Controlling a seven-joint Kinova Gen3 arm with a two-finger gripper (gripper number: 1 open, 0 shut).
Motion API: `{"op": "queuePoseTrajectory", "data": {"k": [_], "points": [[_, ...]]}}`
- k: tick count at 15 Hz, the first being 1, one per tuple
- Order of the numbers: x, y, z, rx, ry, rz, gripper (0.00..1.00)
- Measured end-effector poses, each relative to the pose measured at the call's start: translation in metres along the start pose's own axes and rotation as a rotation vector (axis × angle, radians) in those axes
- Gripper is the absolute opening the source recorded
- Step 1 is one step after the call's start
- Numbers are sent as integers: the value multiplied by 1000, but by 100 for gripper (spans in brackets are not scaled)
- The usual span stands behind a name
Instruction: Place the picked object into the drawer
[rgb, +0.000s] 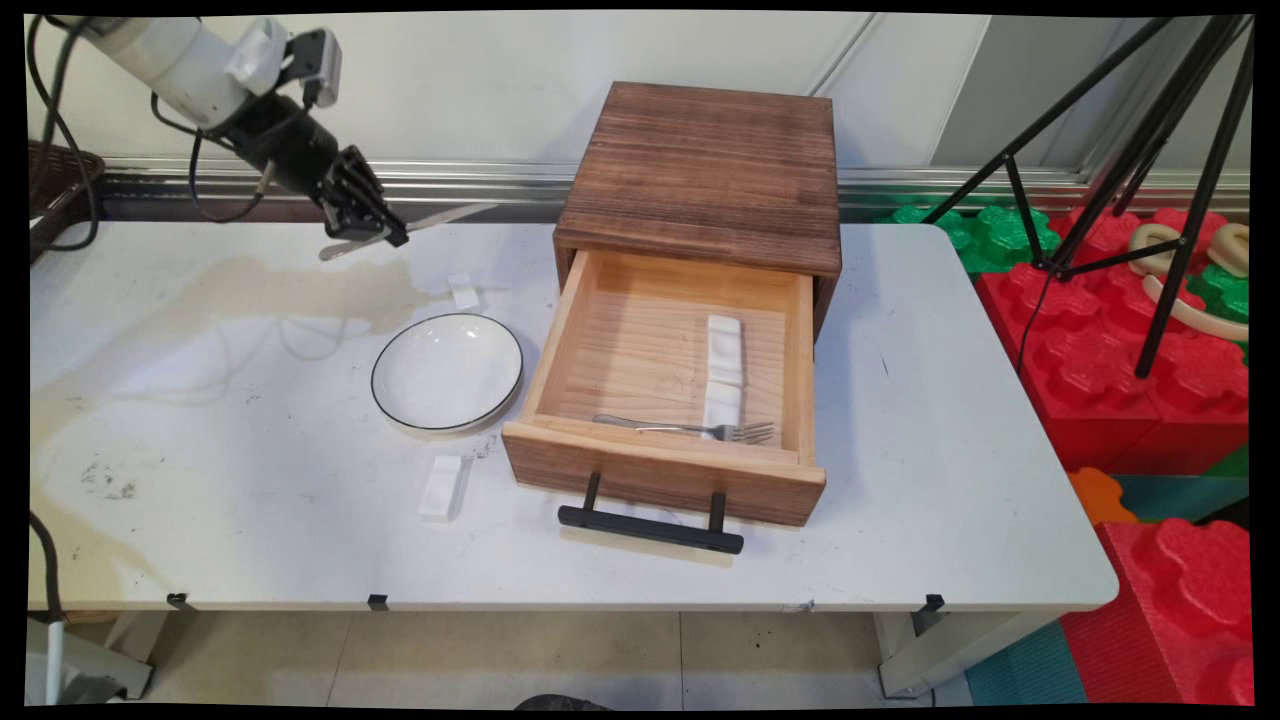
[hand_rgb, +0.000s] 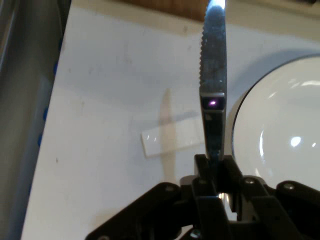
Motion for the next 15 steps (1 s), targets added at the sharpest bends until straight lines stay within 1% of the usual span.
{"op": "queuePoseTrajectory", "data": {"k": [4, 7, 8, 11, 15], "points": [[28, 13, -24, -11, 73, 49, 0], [47, 23, -33, -22, 114, 80, 0], [52, 25, -35, -25, 124, 87, 0], [77, 38, -39, -45, 169, 113, 0], [107, 54, -33, -69, 206, 136, 0]]}}
